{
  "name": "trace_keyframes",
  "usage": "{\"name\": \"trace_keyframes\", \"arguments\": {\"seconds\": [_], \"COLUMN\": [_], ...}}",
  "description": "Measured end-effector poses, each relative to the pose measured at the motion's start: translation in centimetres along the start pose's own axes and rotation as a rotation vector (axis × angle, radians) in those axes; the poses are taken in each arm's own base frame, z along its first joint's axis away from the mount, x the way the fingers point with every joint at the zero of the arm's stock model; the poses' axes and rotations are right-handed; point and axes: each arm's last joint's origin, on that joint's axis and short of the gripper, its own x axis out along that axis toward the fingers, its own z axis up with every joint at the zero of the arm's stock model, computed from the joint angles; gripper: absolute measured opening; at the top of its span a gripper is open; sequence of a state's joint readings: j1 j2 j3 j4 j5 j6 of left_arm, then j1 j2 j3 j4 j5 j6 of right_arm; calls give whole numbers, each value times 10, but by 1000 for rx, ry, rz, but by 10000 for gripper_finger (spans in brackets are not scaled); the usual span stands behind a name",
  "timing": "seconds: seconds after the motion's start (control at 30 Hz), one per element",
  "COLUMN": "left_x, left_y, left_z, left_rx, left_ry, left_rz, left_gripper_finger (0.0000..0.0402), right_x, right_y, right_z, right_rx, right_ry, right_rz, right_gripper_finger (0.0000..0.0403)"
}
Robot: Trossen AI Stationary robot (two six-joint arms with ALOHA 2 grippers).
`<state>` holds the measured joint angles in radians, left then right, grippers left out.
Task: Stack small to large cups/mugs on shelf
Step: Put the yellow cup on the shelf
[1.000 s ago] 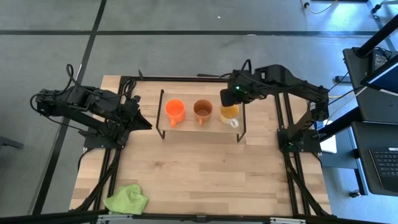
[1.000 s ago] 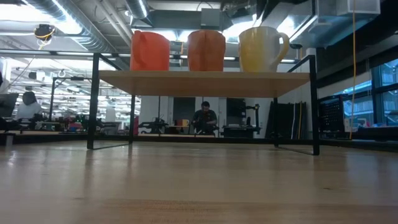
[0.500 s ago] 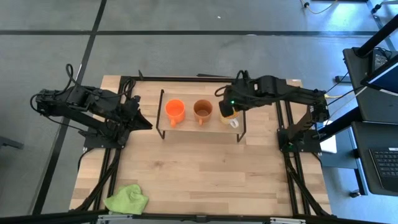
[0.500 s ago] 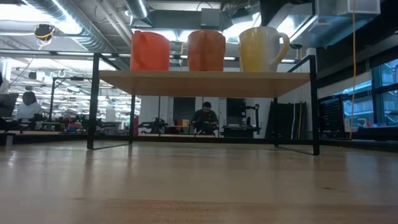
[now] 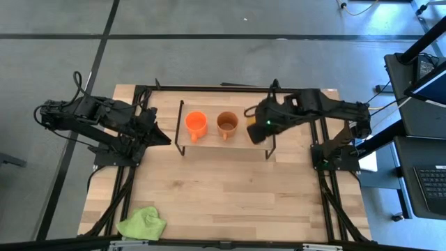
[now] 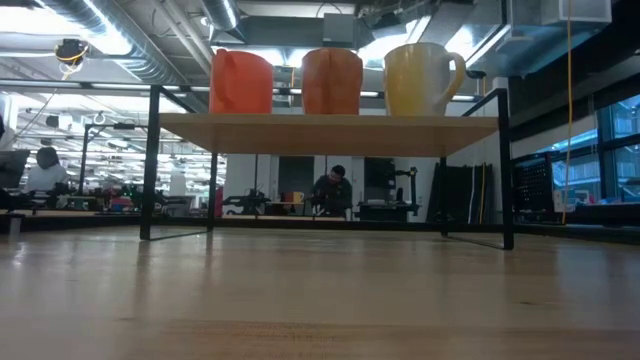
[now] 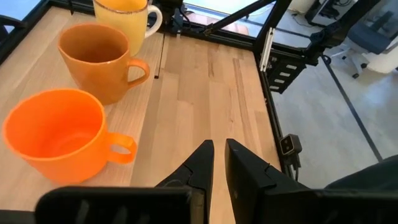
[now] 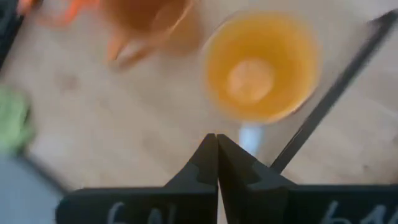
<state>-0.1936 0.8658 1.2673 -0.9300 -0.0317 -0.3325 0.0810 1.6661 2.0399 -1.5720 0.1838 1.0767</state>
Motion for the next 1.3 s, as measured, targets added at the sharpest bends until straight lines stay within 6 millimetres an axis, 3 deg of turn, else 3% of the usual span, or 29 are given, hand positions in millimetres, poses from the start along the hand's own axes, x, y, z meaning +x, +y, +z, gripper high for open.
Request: {"name": "trace_keyframes", "arguments": {"seconds": [0.17, 0.37, 0.47, 0.63, 0.73, 0.97, 1.17, 1.3], "left_x": [0, 0, 0, 0, 0, 0, 0, 0], "left_y": [0, 0, 0, -1, -1, -1, -1, -1], "left_z": [0, 0, 0, -1, -1, -1, -1, -1], "left_rx": [12, 27, 26, 3, 4, 32, 41, 48], "left_ry": [4, 4, 4, 12, 15, 14, 14, 14], "left_rz": [1, 1, 1, -24, -29, -28, -28, -28], "left_gripper_finger": [34, 34, 34, 34, 34, 34, 34, 34], "right_x": [-7, -10, -4, 16, 17, 23, 50, 56], "right_y": [15, 19, 18, 14, 11, -2, -14, -16], "right_z": [-30, -42, -46, -57, -68, -96, -106, -107], "right_rx": [-117, -203, -212, -78, -30, 63, 126, 142], "right_ry": [115, -139, -181, 38, 71, -122, -135, -190], "right_rz": [83, -29, -77, -75, -83, -160, -267, -291], "right_gripper_finger": [2, 1, 1, 0, 0, 0, 0, 0]}}
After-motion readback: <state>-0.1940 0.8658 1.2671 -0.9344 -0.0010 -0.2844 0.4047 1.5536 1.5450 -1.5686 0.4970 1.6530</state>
